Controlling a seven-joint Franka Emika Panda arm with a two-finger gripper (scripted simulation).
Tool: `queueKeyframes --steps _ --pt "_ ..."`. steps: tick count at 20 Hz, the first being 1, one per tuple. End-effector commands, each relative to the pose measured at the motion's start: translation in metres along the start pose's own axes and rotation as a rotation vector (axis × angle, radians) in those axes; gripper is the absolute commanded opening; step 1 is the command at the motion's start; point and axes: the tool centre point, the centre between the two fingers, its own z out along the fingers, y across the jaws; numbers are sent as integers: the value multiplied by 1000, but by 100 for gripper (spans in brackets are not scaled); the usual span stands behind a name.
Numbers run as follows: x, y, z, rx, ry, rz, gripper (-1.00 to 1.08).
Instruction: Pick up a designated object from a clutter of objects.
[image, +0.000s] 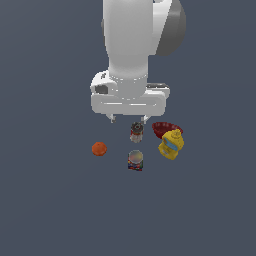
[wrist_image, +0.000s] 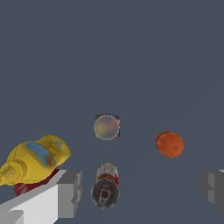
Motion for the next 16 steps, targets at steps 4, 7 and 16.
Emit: queueKeyframes --steps 4,7,16 --pt "10 -10 55 -2 -13 15 100" --pt "13 -17 93 -3 -20 24 100" --pt "11 -30 170 -6 -36 44 100"
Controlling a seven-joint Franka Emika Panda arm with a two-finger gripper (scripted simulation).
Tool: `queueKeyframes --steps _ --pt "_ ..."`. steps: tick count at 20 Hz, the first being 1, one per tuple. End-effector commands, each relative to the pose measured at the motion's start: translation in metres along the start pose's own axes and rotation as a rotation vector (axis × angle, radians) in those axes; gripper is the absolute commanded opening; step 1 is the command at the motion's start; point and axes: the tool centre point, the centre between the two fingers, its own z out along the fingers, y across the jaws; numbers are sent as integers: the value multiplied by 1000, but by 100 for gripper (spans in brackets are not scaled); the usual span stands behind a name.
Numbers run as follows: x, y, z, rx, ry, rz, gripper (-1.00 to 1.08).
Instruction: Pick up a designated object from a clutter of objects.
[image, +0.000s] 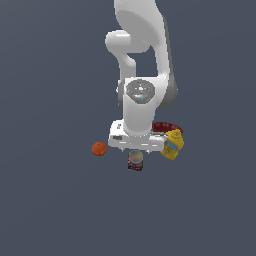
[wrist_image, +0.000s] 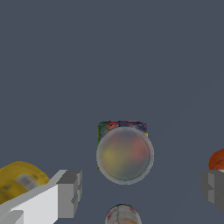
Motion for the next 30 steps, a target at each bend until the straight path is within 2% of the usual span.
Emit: queueKeyframes --steps 1,13,22,27,28,30 --pt "-1 -3 15 0 -1 4 100" --pt "-3 -5 36 -1 -6 8 100" --pt "-4 -5 75 -1 -5 8 100" --pt "-3 -5 82 -1 -5 8 100" --pt "-3 -5 82 -1 -5 8 -100" --pt "-3 -5 82 -1 -5 8 -100"
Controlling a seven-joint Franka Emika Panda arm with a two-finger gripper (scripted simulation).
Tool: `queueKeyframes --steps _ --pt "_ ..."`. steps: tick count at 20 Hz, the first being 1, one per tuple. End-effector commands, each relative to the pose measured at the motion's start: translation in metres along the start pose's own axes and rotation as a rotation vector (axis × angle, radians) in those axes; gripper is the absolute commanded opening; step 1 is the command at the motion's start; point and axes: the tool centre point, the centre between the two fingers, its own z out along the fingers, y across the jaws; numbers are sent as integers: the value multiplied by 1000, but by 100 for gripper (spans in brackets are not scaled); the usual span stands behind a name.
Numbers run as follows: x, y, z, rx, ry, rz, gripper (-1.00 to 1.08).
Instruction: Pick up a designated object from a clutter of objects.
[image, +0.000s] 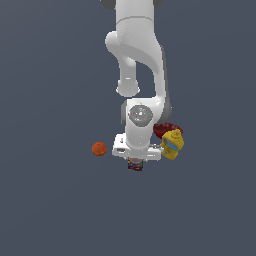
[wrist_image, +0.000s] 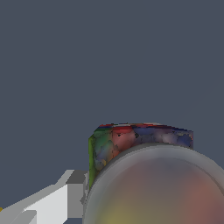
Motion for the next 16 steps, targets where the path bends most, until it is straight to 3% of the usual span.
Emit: queueKeyframes --steps 1,16 --pt "1 0 1 0 1 1 -100" --pt "-1 1 -18 0 0 0 -100"
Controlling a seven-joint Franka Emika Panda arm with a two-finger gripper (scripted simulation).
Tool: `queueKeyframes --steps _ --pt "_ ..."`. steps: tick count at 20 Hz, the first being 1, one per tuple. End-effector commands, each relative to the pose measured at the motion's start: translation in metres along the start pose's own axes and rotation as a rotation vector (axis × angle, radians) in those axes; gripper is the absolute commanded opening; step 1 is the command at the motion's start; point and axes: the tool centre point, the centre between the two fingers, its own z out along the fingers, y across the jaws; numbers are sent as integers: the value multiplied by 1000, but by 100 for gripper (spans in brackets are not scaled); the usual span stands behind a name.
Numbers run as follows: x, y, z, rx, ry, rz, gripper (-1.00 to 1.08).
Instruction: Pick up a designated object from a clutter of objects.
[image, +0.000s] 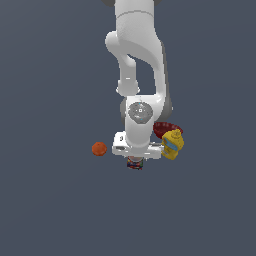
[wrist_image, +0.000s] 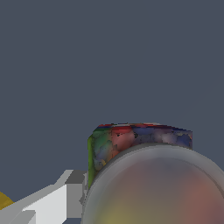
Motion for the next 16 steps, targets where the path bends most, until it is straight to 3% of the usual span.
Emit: queueKeyframes --steps 1,8,16 --pt "1 1 -12 1 5 0 -100" --pt "-2 4 -64 1 5 0 -100" --pt "-6 11 -152 1 5 0 -100"
